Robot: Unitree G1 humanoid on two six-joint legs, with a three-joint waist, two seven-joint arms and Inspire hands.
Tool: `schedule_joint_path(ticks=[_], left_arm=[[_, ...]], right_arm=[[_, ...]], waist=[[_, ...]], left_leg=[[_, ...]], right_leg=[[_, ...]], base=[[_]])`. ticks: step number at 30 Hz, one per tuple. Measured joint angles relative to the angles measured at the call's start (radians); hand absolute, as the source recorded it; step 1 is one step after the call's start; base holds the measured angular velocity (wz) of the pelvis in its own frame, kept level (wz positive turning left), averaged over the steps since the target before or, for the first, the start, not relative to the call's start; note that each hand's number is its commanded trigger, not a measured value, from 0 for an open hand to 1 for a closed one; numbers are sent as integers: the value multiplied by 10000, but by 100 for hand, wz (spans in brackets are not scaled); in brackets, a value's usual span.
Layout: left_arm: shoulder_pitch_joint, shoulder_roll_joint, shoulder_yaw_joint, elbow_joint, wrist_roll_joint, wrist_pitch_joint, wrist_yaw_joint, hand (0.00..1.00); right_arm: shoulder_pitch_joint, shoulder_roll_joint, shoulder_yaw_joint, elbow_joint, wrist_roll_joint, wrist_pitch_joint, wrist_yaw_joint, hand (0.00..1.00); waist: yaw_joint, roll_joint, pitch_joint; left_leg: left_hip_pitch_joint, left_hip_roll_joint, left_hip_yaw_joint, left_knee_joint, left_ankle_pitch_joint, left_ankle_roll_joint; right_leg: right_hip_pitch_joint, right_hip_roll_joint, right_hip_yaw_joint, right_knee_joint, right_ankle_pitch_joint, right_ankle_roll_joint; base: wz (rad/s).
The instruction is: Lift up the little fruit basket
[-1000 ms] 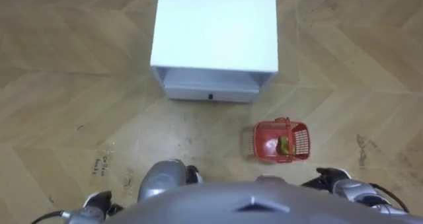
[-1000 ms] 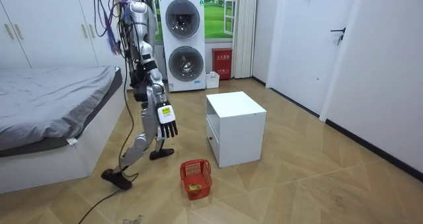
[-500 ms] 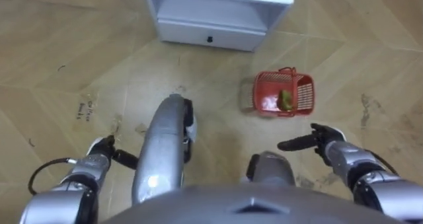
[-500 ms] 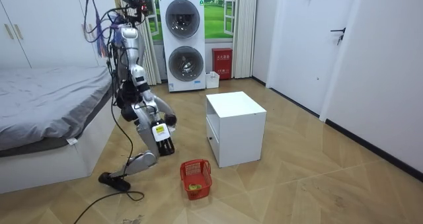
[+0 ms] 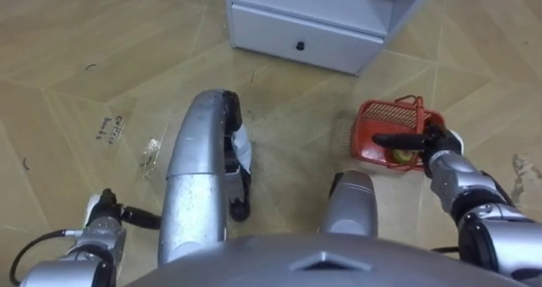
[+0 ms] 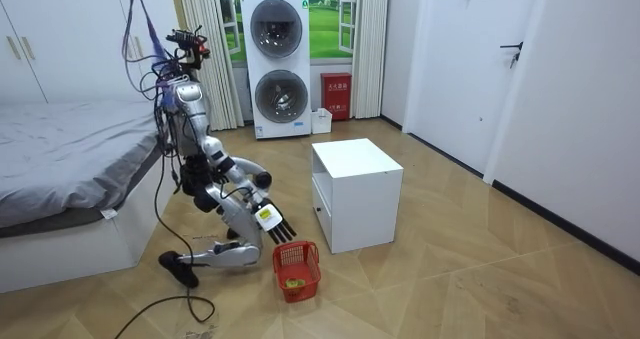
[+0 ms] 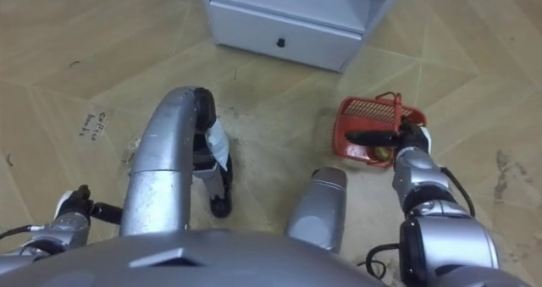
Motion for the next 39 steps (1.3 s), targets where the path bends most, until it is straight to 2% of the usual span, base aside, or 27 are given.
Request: schedule_joint_path(ticks=[3,6,9,11,13,14,15,16,19,20,22,27,30,32,35,39], left_arm=[[215,-12,-354,14,-19,-177,15,0],[303,-12,-491,73,-100,-263,62,0],[485,-5,-816,53,-187,-277,67,0],[667,26,-1188,-78,-183,-277,37,0],[933,54,-1236,-131,-188,-296,-34,0],[1076,12,-1255,-127,-184,-293,-61,0],[1032,-123,-1306,-181,-202,-289,-93,0],[987,-175,-1495,-195,-205,-412,-294,0],[887,-59,-1625,-307,-204,-601,-441,0],[908,-29,-1666,-325,-205,-601,-443,0],[891,-11,-1962,-324,-205,-608,-486,0],[961,-11,-2530,-302,-203,-562,-880,0],[1146,-7,-2535,-349,-201,-515,-991,0],[1239,9,-2534,-440,-202,-491,-1102,0],[1337,11,-2534,-515,-202,-471,-1204,0],[1310,15,-2534,-553,-213,-522,-1217,0]], right_arm=[[-48,-41,4,-31,-11,-2,-235,0],[-166,-205,11,-74,-26,-3,-394,0],[-329,-459,252,-86,25,-69,-556,0],[-360,-739,548,-83,47,-165,-630,0],[-461,-870,813,-76,47,-195,-709,0],[-522,-953,832,-73,64,-201,-717,0],[-624,-1114,844,-82,61,-208,-738,0],[-712,-1241,849,-129,35,-212,-841,0],[-914,-1304,1120,-137,65,-220,-899,0],[-1012,-1304,1259,-146,82,-315,-884,0],[-1137,-1341,1285,-146,99,-416,-890,0],[-1311,-1368,1295,-101,244,-398,-687,0],[-1310,-1373,1305,39,458,-384,-542,0],[-1310,-1373,1313,134,462,-381,-418,0],[-1310,-1413,1532,201,598,-378,-247,0],[-1310,-1516,1699,376,1005,-381,-120,0]], waist=[[-98,-34,1],[-90,-66,19],[-77,-131,59],[-78,-127,71],[-90,-219,121],[-82,-183,236],[22,-19,312],[29,49,310],[101,-67,332],[140,-88,298],[131,-132,295],[179,0,272],[204,183,241],[217,307,261],[271,362,240],[326,378,248]], left_leg=[[-4,-5,5,52,8,-142],[-124,15,33,178,24,-405],[-218,129,6,414,0,-754],[-488,129,-214,785,29,-998],[-739,82,-440,1291,107,-1147],[-974,111,-643,1803,157,-1244],[-1134,118,-820,1931,149,-1266],[-1324,-58,-861,1773,155,-1305],[-1331,-68,-982,1719,230,-1457],[-1312,-109,-1053,1767,261,-1518],[-1325,-255,-1078,1743,261,-1520],[-1320,-248,-1065,1728,242,-1551],[-1325,-247,-1047,1695,223,-1584],[-1333,-246,-1025,1642,224,-1586],[-1342,-242,-1013,1611,240,-1613],[-1349,-246,-997,1612,267,-1664]], right_leg=[[-1,-14,34,182,-62,-30],[-226,-99,249,595,-126,-125],[-390,-164,393,1127,-236,-324],[-386,48,454,1623,-439,-399],[-211,247,565,2089,-688,-470],[3,449,567,2463,-847,-453],[-36,723,509,2484,-775,-469],[-245,700,531,2505,-830,-391],[-399,710,626,2511,-842,-373],[-401,719,686,2511,-842,-372],[-403,696,701,2507,-842,-371],[-460,709,716,2533,-844,-366],[-537,699,768,2576,-845,-365],[-648,696,852,2630,-846,-366],[-759,705,1046,2685,-849,-364],[-785,721,1093,2654,-853,-355]], base=[[4],[-2],[-10],[0],[-11],[-25],[-14],[4],[-2],[-22],[0],[1],[-1],[-5],[-12],[-2]])
